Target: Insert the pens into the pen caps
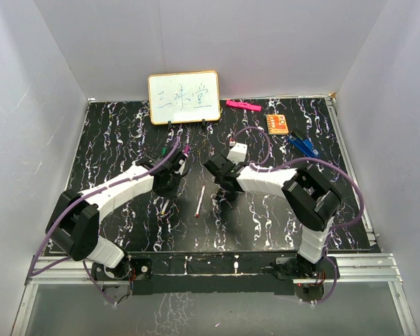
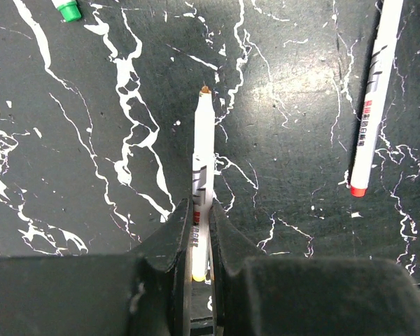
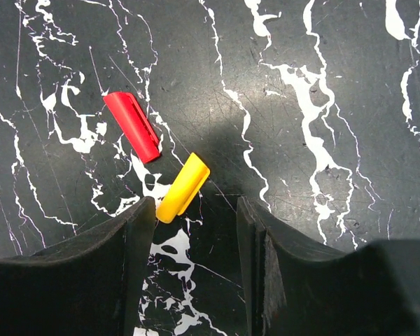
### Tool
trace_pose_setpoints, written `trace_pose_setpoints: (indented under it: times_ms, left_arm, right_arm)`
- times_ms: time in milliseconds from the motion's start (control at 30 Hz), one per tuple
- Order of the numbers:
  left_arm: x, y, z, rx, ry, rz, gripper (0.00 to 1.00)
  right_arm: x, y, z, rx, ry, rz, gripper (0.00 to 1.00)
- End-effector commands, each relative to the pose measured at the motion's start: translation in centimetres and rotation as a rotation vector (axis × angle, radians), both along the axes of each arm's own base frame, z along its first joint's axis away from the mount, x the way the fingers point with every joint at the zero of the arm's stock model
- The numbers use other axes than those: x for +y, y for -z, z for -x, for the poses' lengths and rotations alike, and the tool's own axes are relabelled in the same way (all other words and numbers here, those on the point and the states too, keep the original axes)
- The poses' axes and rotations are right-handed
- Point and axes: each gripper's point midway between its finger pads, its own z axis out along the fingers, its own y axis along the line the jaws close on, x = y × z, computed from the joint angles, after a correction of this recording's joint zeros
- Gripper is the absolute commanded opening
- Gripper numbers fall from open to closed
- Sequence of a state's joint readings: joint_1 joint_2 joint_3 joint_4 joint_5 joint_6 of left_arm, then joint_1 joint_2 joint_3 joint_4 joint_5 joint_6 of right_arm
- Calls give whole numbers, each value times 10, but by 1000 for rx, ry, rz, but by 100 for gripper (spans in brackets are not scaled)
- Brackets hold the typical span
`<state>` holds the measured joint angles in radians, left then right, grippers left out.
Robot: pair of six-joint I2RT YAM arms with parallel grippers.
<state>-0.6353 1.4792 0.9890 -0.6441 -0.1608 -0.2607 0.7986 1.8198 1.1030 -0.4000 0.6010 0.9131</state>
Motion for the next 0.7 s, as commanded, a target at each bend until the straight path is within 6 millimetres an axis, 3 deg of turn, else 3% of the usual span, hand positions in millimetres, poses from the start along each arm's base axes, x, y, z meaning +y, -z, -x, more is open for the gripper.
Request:
trace_pose_setpoints:
  times_ms: [0, 667]
  left_arm:
    - [8, -6, 1, -26, -4, -1, 0]
    - [4, -1, 3, -14, -1, 23, 0]
  right_arm:
    - [13, -15, -11, -42, 17, -46, 47]
    - [16, -7, -19, -36, 28, -9, 43]
